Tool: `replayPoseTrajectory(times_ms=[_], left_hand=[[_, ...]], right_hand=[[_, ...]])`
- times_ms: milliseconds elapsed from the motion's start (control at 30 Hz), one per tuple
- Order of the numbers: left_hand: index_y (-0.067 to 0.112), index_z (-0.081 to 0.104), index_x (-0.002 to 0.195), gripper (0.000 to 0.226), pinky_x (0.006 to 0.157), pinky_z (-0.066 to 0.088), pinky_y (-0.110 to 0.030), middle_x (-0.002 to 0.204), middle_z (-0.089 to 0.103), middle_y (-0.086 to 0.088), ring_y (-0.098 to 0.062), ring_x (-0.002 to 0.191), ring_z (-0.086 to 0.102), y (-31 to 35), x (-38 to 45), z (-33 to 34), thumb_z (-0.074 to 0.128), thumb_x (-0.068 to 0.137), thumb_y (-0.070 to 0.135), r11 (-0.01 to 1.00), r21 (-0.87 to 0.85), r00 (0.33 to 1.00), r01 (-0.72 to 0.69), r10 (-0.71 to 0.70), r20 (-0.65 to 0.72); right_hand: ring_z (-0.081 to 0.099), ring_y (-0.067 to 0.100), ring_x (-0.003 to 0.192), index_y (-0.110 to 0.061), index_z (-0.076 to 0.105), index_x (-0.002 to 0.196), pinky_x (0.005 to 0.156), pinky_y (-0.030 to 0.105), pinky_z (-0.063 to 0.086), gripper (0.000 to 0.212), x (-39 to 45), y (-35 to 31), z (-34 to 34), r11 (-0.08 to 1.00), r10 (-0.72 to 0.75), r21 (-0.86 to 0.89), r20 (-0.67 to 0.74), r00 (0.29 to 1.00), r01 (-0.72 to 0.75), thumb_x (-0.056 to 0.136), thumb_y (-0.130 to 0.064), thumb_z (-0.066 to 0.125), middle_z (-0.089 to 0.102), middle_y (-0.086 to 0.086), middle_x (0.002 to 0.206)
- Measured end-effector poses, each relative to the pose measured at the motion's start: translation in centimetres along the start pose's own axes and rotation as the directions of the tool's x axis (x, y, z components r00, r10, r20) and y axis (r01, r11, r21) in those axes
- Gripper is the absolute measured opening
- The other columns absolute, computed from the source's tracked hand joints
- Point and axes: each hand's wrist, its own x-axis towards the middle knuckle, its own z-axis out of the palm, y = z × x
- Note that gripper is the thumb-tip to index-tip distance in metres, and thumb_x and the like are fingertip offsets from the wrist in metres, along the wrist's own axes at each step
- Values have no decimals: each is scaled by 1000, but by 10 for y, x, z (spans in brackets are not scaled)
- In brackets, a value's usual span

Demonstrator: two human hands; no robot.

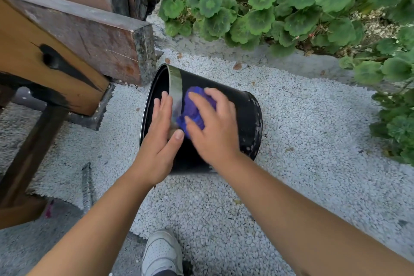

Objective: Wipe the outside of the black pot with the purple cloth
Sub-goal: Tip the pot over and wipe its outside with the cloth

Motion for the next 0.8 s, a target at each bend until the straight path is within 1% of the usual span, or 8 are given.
replayPoseTrajectory(times_ms=[67, 167, 300, 467, 533, 633, 700, 800], left_hand=[[27, -6, 152, 87, 120, -6, -21, 162, -10, 14, -7, 150, -17, 7, 8, 1, 21, 88, 79, 999, -17, 999, 37, -37, -3], [22, -4, 156, 102, 120, -7, -23, 162, -9, 15, -3, 149, -17, 11, 18, -3, 23, 81, 86, 987, -103, 992, 121, -122, -10], [21, -3, 156, 89, 121, -7, -28, 164, -10, 11, -5, 149, -16, 11, 25, -7, 26, 87, 68, 985, -71, 987, 155, -157, -30], [27, -2, 157, 85, 123, -5, -37, 164, -7, 15, 1, 149, -13, 12, 26, -5, 29, 88, 65, 975, -127, 982, 183, -188, -26], [27, -1, 156, 86, 124, -1, -45, 165, -5, 14, -2, 150, -10, 16, 27, 1, 32, 87, 66, 972, -166, 986, 164, -168, -11], [28, 0, 156, 89, 124, 3, -48, 166, -5, 10, -7, 151, -8, 25, 29, 7, 38, 87, 71, 980, -167, 994, 108, -111, -7], [21, 5, 158, 90, 123, 8, -49, 166, -1, 4, -14, 153, -2, 24, 24, 5, 40, 90, 68, 987, -160, 1000, -1, -2, -15], [10, 8, 158, 92, 122, 10, -50, 167, 1, -1, -23, 153, -4, 5, 6, -3, 41, 93, 67, 981, 49, 980, -188, 184, 72]], right_hand=[[46, 36, 116, -23, 58, 133, 99, 43, 43, 45, -9, -14, 11, 997, -81, 12, -5, 997, 81, 89, -31, 57, 47, 10, 140], [43, 42, 123, -23, 58, 135, 100, 51, 43, 47, -17, -11, 19, 997, -39, -67, 40, 998, 42, 92, -41, 53, 47, 10, 146], [40, 40, 132, -18, 57, 136, 106, 56, 37, 52, -12, 22, 14, 989, 71, -137, 52, 996, -63, 92, -46, 52, 49, 12, 146], [40, 28, 139, -19, 51, 140, 118, 54, 8, 59, -13, 76, -4, 907, 351, -255, 21, 936, -335, 94, -52, 34, 46, 6, 150], [42, 25, 138, -17, 48, 142, 118, 49, 3, 54, -15, 90, -9, 882, 401, -271, 3, 916, -385, 97, -47, 41, 46, 6, 150], [42, 30, 136, -11, 47, 142, 119, 49, 17, 51, -18, 97, -13, 886, 431, -176, -29, 902, -429, 98, -37, 48, 46, 10, 150], [40, 32, 134, -12, 46, 143, 115, 49, 24, 60, -20, 95, -17, 886, 442, -145, -28, 897, -441, 94, -46, 44, 46, 9, 150], [32, 32, 135, -16, 38, 147, 112, 48, 28, 72, -24, 91, -21, 914, 385, -167, 61, 921, -371, 86, -56, 41, 38, 6, 153]])
